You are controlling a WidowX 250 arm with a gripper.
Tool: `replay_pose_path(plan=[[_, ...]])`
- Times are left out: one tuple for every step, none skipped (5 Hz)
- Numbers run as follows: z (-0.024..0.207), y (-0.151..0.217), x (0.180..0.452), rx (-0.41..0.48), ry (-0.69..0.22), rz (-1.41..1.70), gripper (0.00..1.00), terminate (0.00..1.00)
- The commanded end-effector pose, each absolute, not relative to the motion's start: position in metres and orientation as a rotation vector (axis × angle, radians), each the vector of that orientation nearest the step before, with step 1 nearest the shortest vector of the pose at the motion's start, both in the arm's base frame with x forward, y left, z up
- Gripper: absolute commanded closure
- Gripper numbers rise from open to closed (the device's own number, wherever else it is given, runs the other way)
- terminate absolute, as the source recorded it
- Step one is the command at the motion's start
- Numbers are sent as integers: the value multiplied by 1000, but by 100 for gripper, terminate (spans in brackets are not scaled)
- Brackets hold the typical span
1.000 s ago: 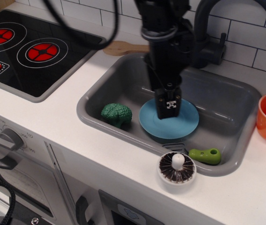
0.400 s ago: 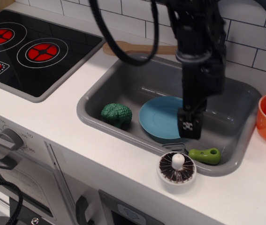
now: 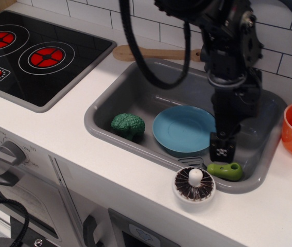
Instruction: Put spatula on plate sink
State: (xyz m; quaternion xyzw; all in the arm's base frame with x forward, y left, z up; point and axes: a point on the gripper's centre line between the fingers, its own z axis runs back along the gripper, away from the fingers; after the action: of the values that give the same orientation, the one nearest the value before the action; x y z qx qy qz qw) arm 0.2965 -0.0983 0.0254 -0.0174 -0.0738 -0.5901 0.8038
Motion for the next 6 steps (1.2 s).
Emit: replay_pose_path(plan=[[13, -109, 282, -27, -150, -1294, 0, 0], [3, -109, 283, -13, -143, -1297, 0, 0], [-2, -109, 282, -1, -148, -1314, 0, 0], [-11, -110, 279, 12, -142, -1320, 0, 0], [-13, -112, 278, -6, -140, -1324, 0, 0], [-14, -115, 280, -29, -147, -1324, 100, 0]])
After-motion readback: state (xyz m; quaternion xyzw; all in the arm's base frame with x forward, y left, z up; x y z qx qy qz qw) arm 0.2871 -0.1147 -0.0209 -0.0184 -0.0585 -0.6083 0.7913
